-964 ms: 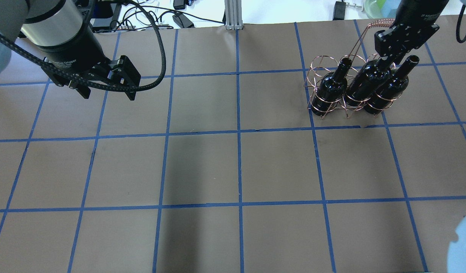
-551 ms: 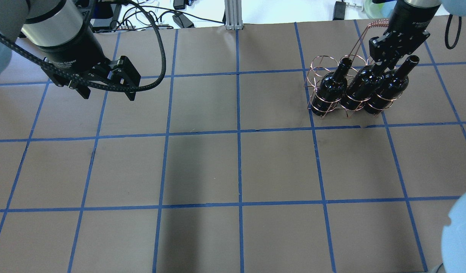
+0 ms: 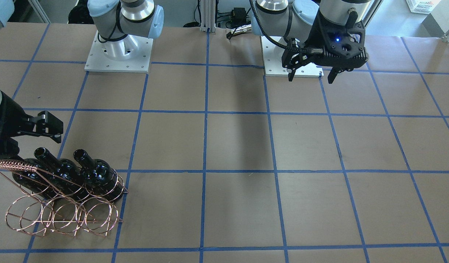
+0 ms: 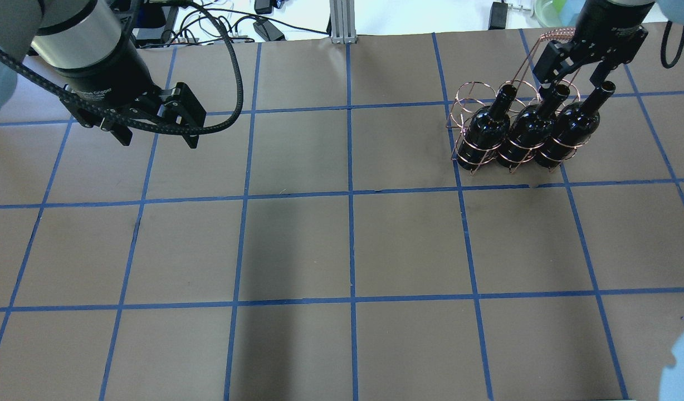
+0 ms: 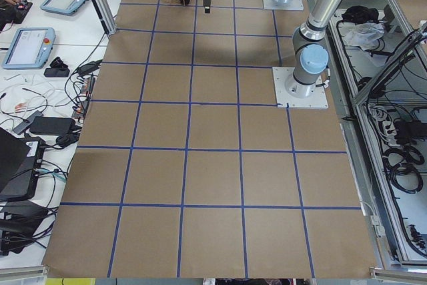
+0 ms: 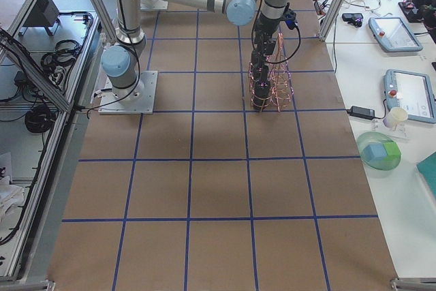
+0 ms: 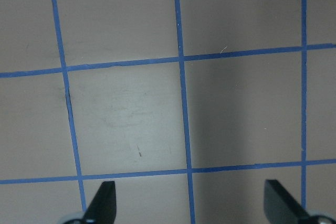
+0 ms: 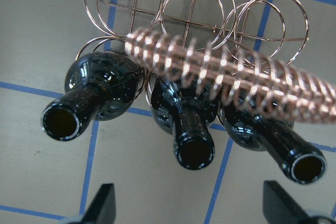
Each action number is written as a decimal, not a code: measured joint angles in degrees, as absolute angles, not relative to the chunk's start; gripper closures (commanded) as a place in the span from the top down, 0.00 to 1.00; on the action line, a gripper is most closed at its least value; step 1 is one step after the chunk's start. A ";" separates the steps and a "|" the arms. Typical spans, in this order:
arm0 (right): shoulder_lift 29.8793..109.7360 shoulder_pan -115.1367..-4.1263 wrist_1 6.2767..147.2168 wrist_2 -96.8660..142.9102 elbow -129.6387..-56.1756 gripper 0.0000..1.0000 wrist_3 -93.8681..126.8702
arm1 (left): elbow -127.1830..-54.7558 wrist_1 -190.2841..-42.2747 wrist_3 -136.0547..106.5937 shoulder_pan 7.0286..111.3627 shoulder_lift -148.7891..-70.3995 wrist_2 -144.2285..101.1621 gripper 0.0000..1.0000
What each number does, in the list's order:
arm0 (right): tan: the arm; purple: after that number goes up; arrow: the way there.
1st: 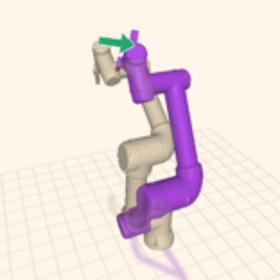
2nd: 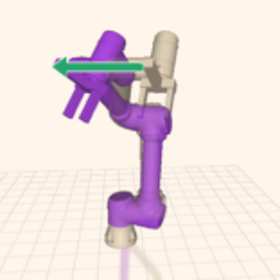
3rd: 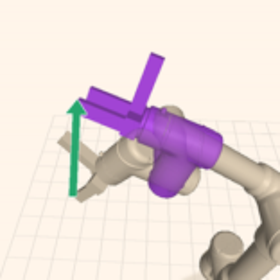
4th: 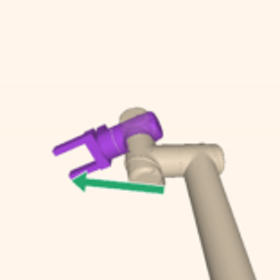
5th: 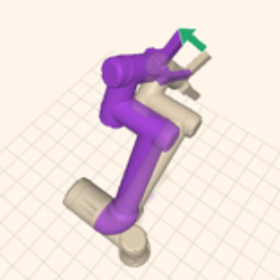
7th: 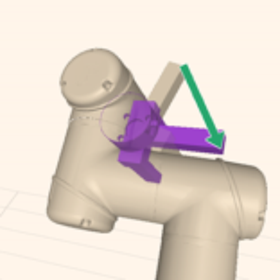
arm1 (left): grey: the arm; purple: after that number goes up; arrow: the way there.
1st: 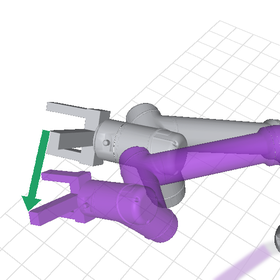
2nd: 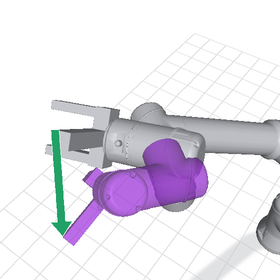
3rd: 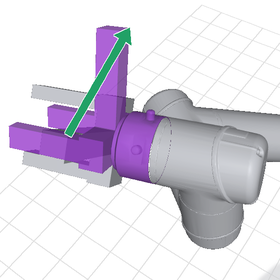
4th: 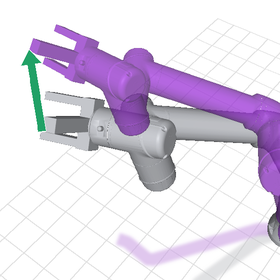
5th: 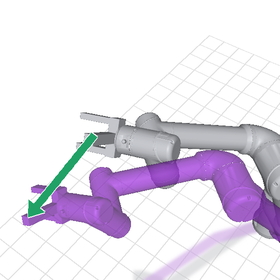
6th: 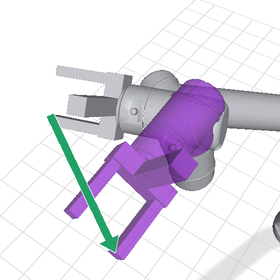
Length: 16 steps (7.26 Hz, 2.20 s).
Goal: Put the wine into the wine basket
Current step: 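Lower the bottle into the empty rack slot beside the others, then open the right gripper and raise it away from the rack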
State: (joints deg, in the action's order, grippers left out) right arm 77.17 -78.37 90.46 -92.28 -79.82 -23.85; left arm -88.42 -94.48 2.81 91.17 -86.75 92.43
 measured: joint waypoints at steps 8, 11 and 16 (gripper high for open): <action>91.30 -89.37 85.73 -91.71 -81.88 1.00 -3.55 | -88.27 -95.21 2.81 91.38 -86.19 91.84 1.00; 90.85 -89.55 86.12 -91.58 -82.03 1.00 -3.15 | -88.26 -94.99 2.71 91.33 -85.83 91.53 1.00; 91.07 -89.56 86.72 -89.26 -82.65 1.00 0.52 | -88.41 -94.68 2.77 91.21 -85.87 91.99 1.00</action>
State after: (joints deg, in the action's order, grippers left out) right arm 91.07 -89.56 86.72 -89.26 -82.65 0.52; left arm -88.41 -94.68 2.77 91.21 -85.87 91.99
